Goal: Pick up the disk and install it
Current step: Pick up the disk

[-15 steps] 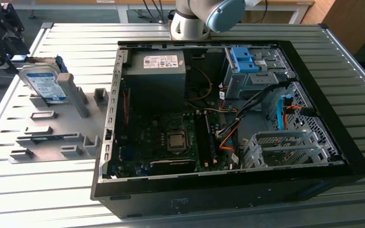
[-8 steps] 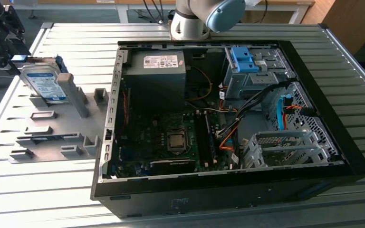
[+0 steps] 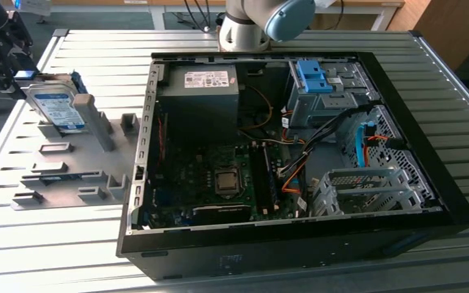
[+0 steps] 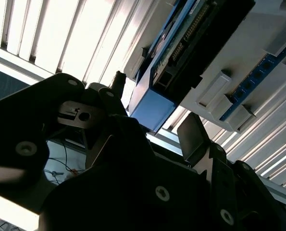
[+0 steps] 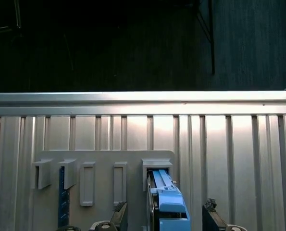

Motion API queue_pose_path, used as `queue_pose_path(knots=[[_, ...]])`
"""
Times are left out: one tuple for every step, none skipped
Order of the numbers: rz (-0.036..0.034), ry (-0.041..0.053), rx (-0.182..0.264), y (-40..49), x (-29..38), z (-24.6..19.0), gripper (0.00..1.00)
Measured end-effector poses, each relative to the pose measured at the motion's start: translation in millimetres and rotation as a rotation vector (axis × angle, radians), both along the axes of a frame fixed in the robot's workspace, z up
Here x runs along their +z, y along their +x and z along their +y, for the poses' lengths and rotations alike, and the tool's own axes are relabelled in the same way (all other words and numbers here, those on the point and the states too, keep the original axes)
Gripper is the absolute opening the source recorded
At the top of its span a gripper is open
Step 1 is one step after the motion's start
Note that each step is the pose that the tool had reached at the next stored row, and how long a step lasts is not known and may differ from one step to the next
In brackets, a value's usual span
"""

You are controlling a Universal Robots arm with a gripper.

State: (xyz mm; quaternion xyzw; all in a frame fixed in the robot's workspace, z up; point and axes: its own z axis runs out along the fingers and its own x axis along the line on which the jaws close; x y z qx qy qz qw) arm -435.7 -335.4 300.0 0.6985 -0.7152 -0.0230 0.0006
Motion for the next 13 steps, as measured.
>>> queue_pose_path(knots=[[-0.0013, 0.0001, 0.0, 0.0, -1.6, 0.0, 0.7], [-0.0026, 0.0, 0.0, 0.0, -3.1, -0.1, 0.7], [-0.0036, 0.0, 0.001, 0.0, -4.6, 0.0, 0.7], [-0.0046, 0.0, 0.001, 0.0, -6.1, 0.0, 0.7], [-0.0052, 0.0001, 0.001, 0.0, -7.4, 0.0, 0.7], [-0.0052, 0.0, 0.001, 0.0, -7.7, 0.0, 0.7], [-0.0051, -0.0001, 0.002, 0.0, -7.7, 0.0, 0.7], [-0.005, -0.0001, 0.002, 0.0, -7.7, 0.0, 0.69], [-0.0051, -0.0001, 0.002, 0.0, -7.7, 0.0, 0.69], [-0.0051, 0.0, 0.002, 0.0, -7.7, 0.0, 0.62], [-0.0051, 0.0, 0.002, 0.0, -7.7, 0.0, 0.62], [-0.0052, 0.0, 0.002, 0.0, -7.8, 0.0, 0.62], [-0.0052, 0.0, 0.002, 0.0, -7.8, 0.0, 0.62]])
